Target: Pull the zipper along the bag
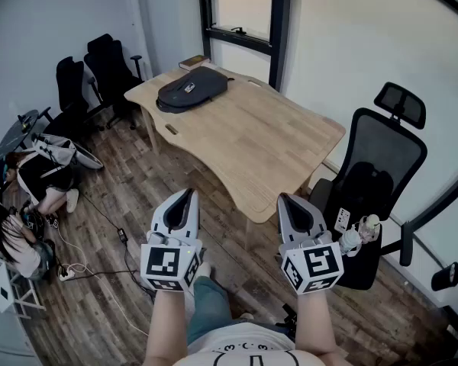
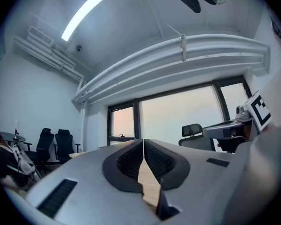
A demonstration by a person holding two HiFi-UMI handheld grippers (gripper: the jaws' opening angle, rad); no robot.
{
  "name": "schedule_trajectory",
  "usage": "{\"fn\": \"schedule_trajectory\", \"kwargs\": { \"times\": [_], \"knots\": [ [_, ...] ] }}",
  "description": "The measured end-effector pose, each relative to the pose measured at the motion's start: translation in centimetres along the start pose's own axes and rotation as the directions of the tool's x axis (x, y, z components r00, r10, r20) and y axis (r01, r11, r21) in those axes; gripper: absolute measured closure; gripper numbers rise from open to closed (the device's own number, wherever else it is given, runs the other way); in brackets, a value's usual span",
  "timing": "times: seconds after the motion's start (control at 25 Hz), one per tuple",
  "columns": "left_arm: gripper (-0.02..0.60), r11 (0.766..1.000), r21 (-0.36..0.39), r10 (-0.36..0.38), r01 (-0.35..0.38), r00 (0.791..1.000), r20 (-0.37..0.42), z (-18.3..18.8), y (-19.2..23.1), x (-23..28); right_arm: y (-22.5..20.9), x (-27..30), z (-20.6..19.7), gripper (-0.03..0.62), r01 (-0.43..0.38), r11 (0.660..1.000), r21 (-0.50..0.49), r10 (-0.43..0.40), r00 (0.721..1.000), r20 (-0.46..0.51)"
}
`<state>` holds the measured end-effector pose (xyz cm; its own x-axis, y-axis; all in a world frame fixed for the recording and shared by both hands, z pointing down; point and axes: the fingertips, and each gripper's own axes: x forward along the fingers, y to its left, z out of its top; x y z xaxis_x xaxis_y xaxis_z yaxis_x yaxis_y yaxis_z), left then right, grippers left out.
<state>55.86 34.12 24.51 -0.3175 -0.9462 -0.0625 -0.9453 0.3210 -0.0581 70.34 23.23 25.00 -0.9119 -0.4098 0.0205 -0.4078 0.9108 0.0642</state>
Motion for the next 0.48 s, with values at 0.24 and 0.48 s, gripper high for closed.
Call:
{"fn": "schedule_trajectory", "kwargs": {
  "times": [0.24,0.48],
  "knots": [
    [0.563,1.0,-0.001,-0.008,0.008,1.0,-0.008,-1.3,3.8,3.3,0.5,5.2,-0.5,0.543,-0.005,1.0,0.007,0.005,1.0,-0.004],
    [0.563,1.0,-0.019,0.004,-0.005,1.0,-0.026,-3.1,10.3,8.2,1.2,13.4,-1.3,0.543,-0.008,1.0,0.001,0.008,0.999,-0.033]
  ]
}}
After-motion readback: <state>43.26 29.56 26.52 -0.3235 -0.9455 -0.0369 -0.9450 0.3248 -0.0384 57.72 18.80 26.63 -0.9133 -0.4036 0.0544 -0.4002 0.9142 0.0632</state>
